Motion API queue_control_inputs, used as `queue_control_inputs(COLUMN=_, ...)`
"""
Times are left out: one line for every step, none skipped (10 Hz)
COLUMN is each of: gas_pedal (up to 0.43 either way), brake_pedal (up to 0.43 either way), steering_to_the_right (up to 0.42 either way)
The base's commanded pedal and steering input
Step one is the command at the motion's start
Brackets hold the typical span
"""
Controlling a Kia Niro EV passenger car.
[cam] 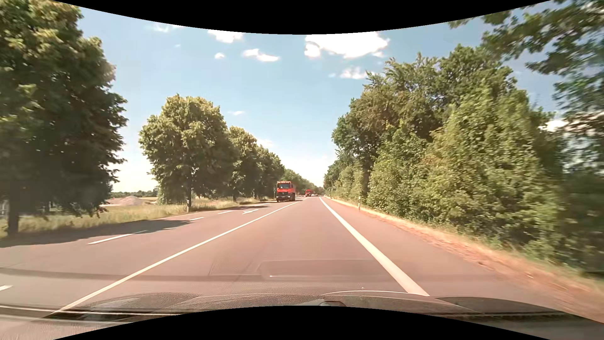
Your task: Follow the waypoints while adhering to traffic rules and regulations
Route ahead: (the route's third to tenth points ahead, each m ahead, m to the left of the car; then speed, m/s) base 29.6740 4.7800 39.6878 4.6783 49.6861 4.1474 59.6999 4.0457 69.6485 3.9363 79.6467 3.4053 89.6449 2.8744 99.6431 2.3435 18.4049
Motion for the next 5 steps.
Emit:
queue_control_inputs(gas_pedal=0.248, brake_pedal=0.0, steering_to_the_right=0.004)
queue_control_inputs(gas_pedal=0.248, brake_pedal=0.0, steering_to_the_right=0.005)
queue_control_inputs(gas_pedal=0.248, brake_pedal=0.0, steering_to_the_right=0.005)
queue_control_inputs(gas_pedal=0.248, brake_pedal=0.0, steering_to_the_right=0.005)
queue_control_inputs(gas_pedal=0.248, brake_pedal=0.0, steering_to_the_right=0.005)
